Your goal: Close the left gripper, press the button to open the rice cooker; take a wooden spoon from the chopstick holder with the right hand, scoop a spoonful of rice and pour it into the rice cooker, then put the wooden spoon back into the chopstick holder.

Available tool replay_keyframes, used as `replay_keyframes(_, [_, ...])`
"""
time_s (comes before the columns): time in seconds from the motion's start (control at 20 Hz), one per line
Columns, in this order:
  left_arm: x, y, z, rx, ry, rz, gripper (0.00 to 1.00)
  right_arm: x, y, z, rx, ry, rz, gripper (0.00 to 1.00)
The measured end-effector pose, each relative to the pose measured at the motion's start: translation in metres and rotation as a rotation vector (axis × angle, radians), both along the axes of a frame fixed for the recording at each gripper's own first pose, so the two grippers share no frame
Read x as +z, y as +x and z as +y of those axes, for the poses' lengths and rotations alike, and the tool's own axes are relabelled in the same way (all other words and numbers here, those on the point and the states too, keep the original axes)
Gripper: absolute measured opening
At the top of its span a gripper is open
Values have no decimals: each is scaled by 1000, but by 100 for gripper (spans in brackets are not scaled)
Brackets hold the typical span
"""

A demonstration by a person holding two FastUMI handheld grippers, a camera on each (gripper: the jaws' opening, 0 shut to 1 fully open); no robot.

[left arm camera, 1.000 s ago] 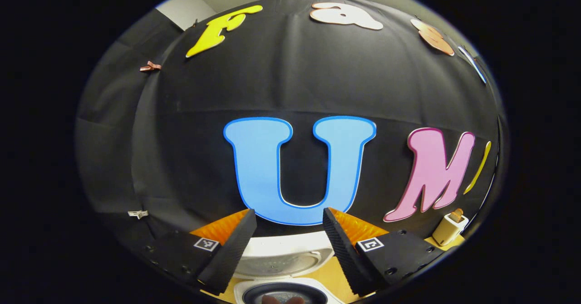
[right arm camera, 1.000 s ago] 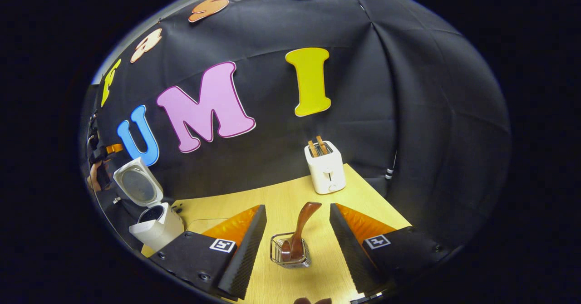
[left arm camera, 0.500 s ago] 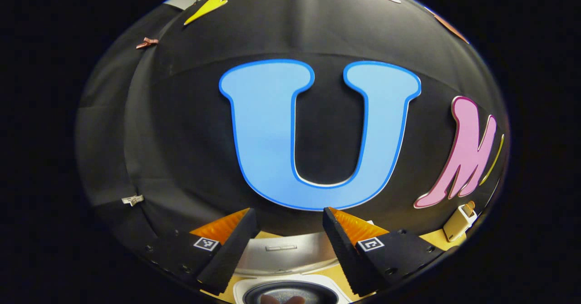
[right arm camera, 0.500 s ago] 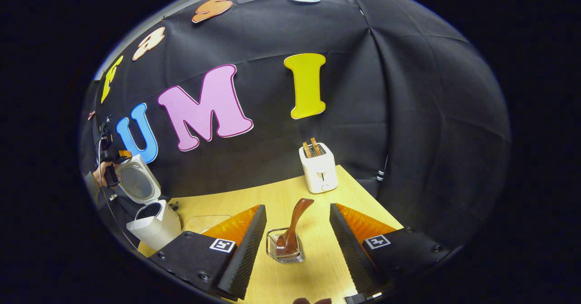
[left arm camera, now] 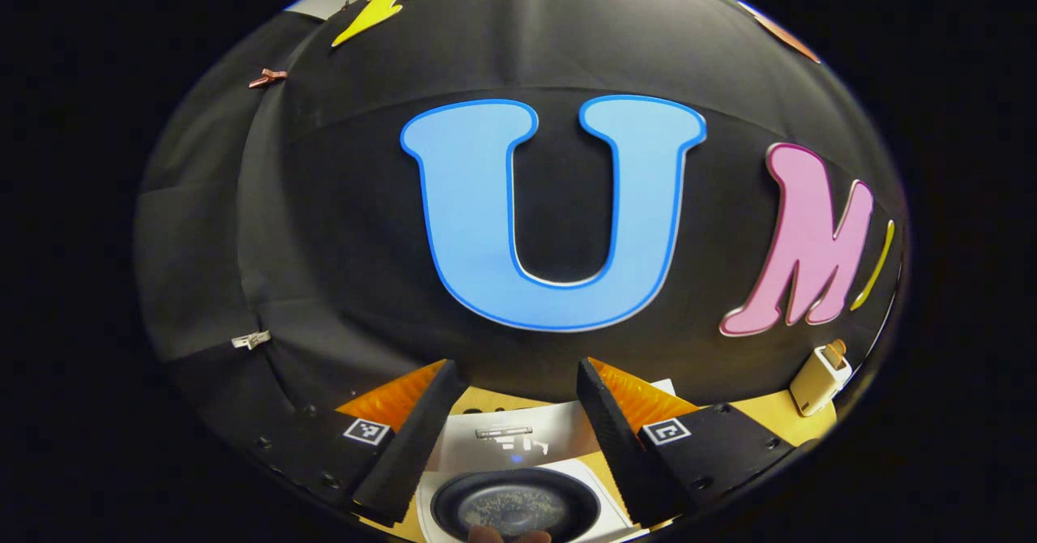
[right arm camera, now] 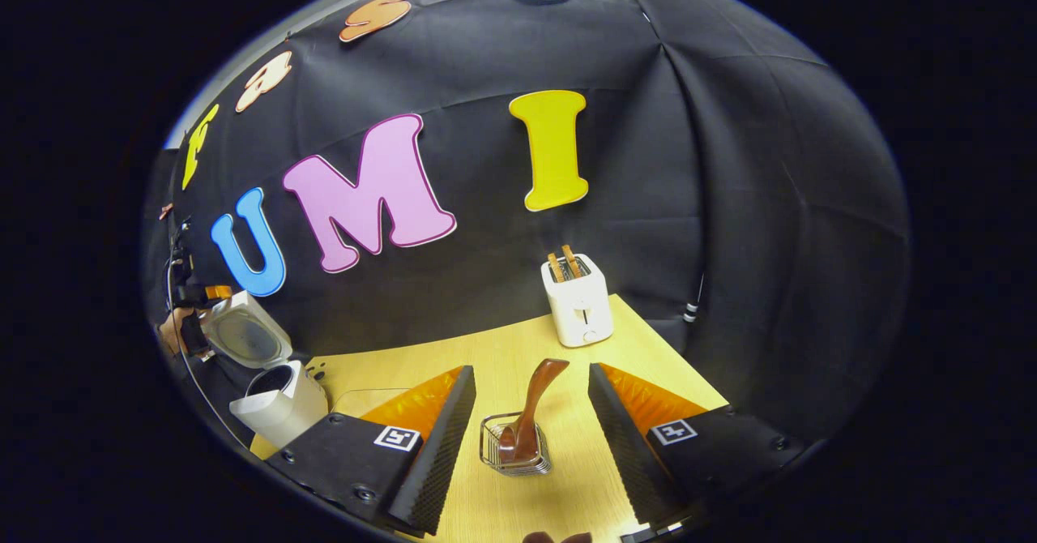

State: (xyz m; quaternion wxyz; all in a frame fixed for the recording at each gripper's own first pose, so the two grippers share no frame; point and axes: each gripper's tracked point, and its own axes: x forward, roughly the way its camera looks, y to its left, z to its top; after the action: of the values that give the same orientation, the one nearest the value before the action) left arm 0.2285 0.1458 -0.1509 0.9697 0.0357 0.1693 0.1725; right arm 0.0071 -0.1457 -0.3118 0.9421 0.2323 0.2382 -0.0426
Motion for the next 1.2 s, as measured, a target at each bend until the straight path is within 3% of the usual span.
replay_keyframes(0.45, [-80,-90,-44,18,-97,127,97,11,22,-2,4,37,-32,87])
replay_keyframes(0.7, [-107,-103,-45,31,-128,125,97,17,24,3,26,42,-33,87])
replay_keyframes(1.2, [-157,-124,-45,76,-89,263,96,25,28,-2,22,62,-44,87])
